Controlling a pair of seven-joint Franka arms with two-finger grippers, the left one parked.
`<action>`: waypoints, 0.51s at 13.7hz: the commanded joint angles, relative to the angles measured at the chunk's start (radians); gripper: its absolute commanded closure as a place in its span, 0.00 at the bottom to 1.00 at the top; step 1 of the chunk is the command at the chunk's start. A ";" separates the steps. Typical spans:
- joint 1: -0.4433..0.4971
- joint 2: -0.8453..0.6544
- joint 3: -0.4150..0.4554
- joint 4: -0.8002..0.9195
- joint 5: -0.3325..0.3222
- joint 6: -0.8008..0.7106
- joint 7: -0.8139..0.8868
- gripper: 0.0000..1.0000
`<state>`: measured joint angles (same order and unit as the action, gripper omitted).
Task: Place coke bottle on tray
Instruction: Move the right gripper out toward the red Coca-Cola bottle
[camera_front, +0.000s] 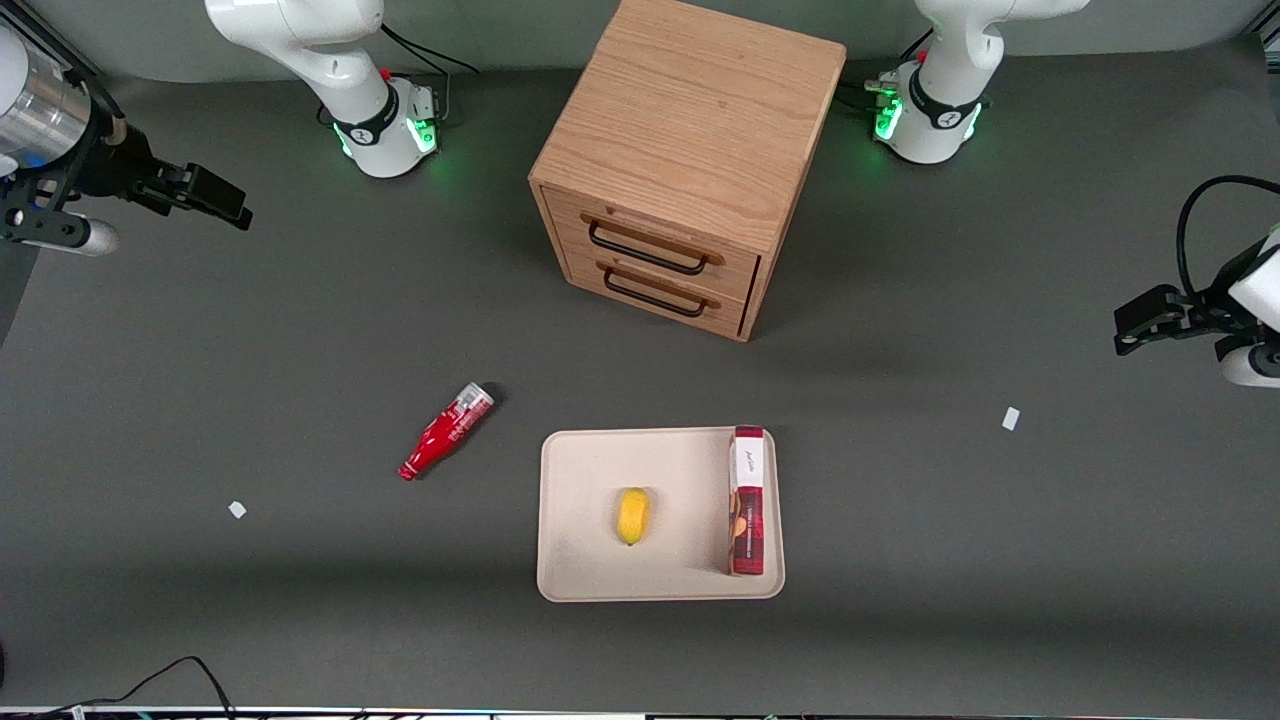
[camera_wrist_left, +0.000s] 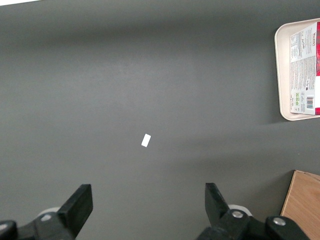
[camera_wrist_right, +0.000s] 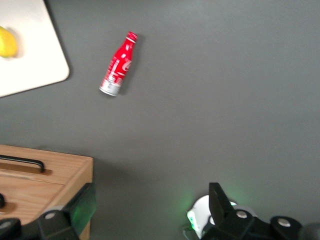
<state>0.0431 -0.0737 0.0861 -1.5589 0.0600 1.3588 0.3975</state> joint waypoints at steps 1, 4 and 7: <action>0.014 0.142 0.018 0.189 0.029 -0.024 0.142 0.00; 0.014 0.222 0.082 0.197 0.032 0.038 0.320 0.00; 0.014 0.345 0.135 0.146 0.030 0.124 0.544 0.00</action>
<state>0.0504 0.1788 0.2040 -1.4165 0.0730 1.4450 0.8057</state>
